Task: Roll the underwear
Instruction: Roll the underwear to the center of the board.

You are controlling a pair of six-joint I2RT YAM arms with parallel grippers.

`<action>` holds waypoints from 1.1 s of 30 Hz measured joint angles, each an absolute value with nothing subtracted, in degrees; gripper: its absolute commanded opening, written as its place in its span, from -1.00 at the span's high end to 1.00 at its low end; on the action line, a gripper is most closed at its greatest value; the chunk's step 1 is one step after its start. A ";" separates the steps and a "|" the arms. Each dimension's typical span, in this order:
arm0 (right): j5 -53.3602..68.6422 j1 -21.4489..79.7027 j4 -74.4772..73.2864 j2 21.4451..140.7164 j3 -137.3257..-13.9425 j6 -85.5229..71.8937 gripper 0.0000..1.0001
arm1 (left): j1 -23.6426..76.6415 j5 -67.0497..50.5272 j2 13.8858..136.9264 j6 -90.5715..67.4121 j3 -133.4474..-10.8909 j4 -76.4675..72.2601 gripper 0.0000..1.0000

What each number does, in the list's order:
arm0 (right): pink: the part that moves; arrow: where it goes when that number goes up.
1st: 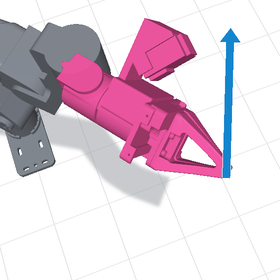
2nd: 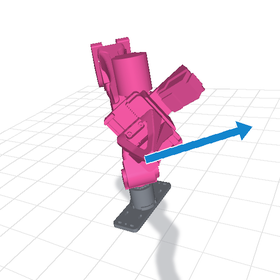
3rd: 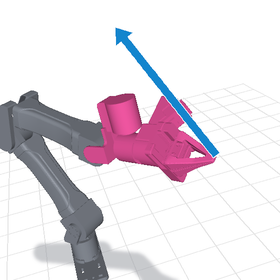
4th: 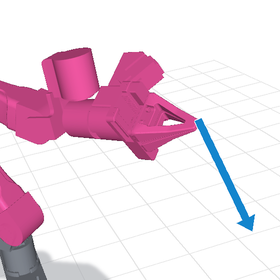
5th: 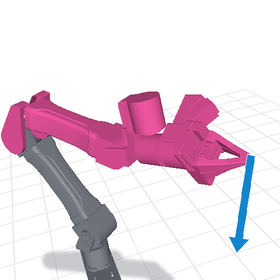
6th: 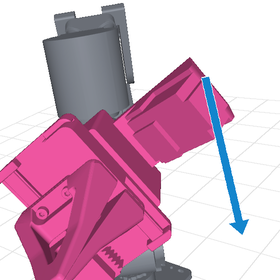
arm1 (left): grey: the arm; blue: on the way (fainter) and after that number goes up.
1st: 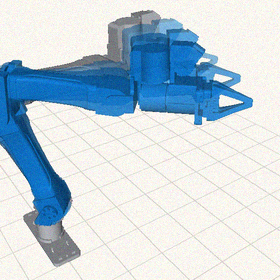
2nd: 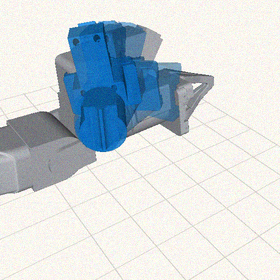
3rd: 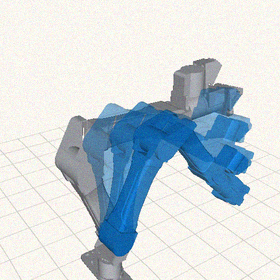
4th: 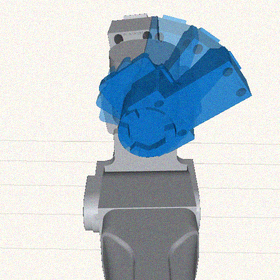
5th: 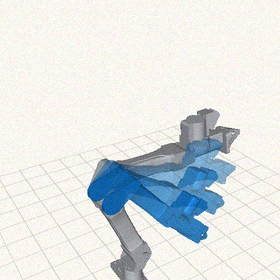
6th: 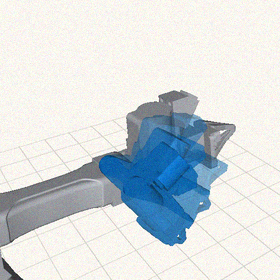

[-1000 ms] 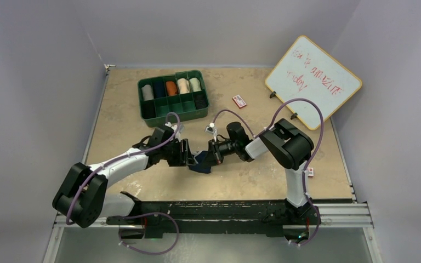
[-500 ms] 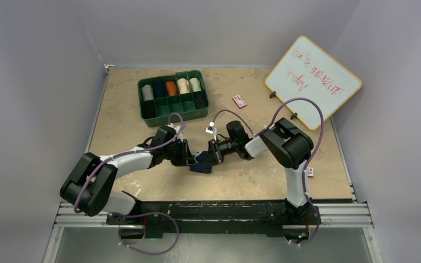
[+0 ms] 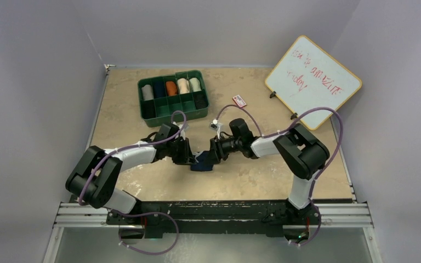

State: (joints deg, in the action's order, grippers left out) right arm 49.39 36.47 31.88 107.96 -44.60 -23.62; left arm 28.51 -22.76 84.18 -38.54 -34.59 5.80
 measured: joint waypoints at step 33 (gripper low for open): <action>10.26 59.18 38.28 94.37 -31.88 31.03 0.68 | 29.06 -22.24 85.45 -36.27 -37.98 11.55 0.90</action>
State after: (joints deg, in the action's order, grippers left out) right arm 10.26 59.18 38.28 94.37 -31.88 31.03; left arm 29.06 -22.24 85.45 -36.27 -37.98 11.55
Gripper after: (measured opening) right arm 0.273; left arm 0.077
